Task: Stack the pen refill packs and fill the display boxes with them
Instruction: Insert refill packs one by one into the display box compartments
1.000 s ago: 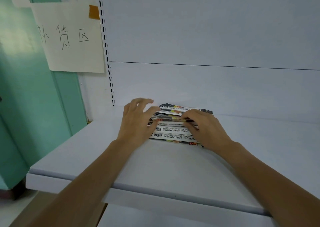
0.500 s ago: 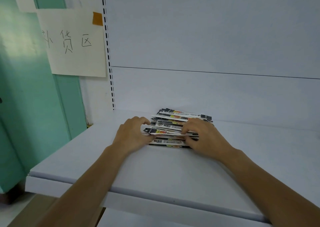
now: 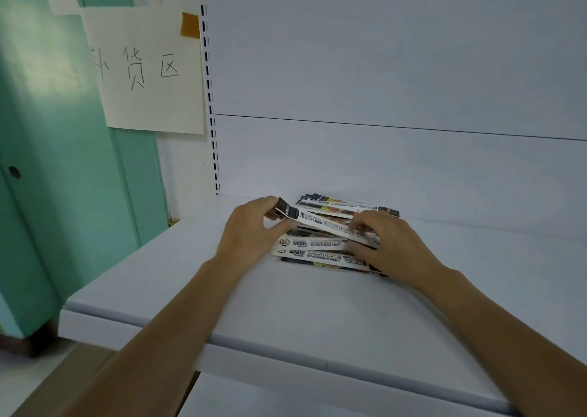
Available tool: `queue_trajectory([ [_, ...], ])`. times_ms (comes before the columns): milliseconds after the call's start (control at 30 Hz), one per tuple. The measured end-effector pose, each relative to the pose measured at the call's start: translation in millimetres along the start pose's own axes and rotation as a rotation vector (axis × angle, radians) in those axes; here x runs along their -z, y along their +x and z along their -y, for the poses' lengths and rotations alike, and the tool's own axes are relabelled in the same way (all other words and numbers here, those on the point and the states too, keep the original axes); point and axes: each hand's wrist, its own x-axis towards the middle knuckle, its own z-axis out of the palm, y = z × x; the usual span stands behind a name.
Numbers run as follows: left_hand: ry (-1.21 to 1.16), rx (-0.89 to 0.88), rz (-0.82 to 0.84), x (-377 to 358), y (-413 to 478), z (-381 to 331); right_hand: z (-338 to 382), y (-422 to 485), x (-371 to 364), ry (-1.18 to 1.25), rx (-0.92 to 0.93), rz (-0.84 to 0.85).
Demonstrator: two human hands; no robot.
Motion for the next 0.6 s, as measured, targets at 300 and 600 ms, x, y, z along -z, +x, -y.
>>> queue_trajectory([
  [300, 0.001, 0.091, 0.151, -7.5, -2.6, 5.0, 0.5, 5.8, 4.3, -0.079, -0.090, -0.186],
  [600, -0.024, 0.013, 0.102, 23.0, 9.0, -4.3, 2.0, 4.9, 9.9, -0.038, -0.175, -0.281],
])
